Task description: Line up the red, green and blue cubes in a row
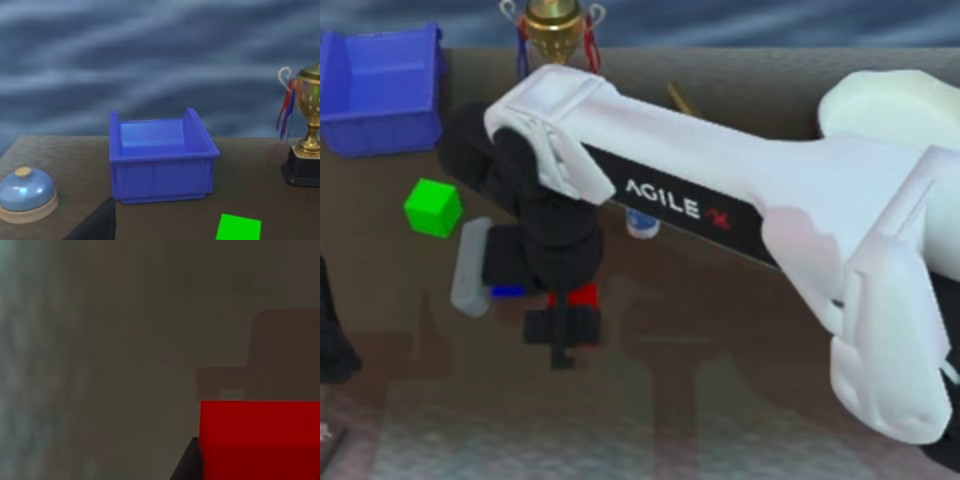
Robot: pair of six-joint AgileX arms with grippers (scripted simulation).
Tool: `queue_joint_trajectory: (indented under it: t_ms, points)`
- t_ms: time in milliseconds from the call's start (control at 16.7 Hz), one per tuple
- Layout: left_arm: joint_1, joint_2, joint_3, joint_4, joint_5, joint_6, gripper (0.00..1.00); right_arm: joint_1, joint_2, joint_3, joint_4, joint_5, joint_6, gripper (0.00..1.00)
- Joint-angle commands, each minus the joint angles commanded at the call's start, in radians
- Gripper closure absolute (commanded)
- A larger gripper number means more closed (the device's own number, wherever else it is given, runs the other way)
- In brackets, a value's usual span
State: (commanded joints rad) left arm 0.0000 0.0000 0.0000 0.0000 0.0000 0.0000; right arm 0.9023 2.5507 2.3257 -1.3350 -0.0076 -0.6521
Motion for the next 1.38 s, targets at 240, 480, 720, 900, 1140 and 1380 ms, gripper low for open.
queue_joint_trajectory:
  t_ms: [240, 480, 720, 900, 1140, 1380]
  points:
    - [0.0, 0.0, 0.0, 0.0, 0.0, 0.0, 0.0, 0.005, -0.004, -0.135, 0.128, 0.0, -0.002, 1.0]
    - [0.0, 0.0, 0.0, 0.0, 0.0, 0.0, 0.0, 0.006, -0.003, -0.143, 0.136, 0.0, -0.002, 1.0]
    - [0.0, 0.0, 0.0, 0.0, 0.0, 0.0, 0.0, 0.006, -0.003, -0.143, 0.136, 0.0, -0.002, 0.7]
    - [0.0, 0.0, 0.0, 0.0, 0.0, 0.0, 0.0, 0.006, -0.003, -0.143, 0.136, 0.0, -0.002, 0.47]
    - [0.0, 0.0, 0.0, 0.0, 0.0, 0.0, 0.0, 0.006, -0.003, -0.143, 0.136, 0.0, -0.002, 0.17]
    - [0.0, 0.0, 0.0, 0.0, 0.0, 0.0, 0.0, 0.006, -0.003, -0.143, 0.136, 0.0, -0.002, 0.0]
